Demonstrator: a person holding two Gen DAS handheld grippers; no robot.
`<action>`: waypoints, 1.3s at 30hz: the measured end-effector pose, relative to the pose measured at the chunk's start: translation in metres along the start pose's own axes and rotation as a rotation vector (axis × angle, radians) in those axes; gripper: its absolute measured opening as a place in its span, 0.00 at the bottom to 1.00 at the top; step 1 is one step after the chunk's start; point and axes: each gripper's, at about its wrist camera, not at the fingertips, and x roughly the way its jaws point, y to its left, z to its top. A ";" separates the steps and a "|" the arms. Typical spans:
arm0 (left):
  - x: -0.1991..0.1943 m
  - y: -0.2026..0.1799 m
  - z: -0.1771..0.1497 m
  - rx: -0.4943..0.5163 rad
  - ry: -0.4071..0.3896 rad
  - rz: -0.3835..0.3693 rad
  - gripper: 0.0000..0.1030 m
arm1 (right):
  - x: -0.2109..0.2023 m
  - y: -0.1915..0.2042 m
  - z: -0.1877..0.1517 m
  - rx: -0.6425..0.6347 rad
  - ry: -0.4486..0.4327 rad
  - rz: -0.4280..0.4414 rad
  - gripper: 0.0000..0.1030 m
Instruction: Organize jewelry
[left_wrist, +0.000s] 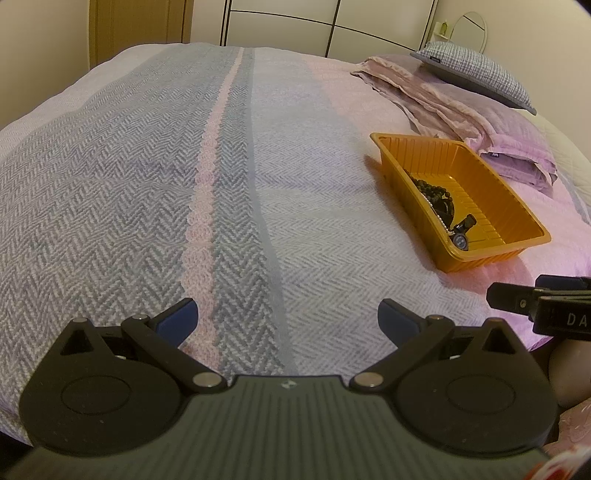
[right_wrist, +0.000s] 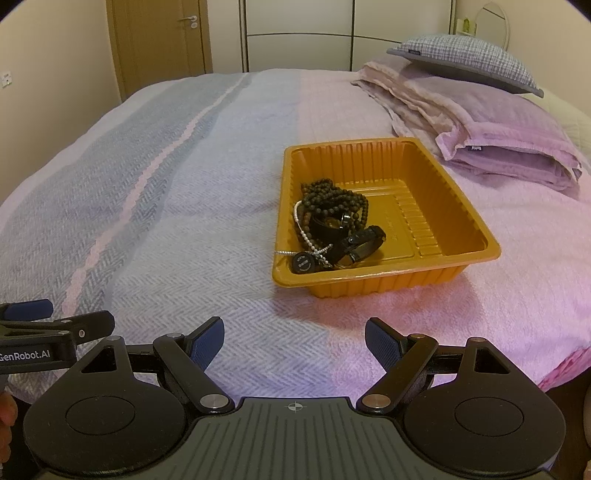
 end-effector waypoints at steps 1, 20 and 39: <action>0.000 0.000 0.000 0.000 -0.001 0.000 1.00 | 0.000 0.000 0.000 0.000 0.000 -0.001 0.81; -0.002 -0.003 0.002 0.003 -0.004 -0.003 1.00 | -0.001 0.001 0.001 -0.002 -0.001 0.000 0.81; -0.002 -0.004 0.002 0.009 -0.005 -0.007 1.00 | -0.001 0.001 0.001 -0.004 -0.003 0.002 0.81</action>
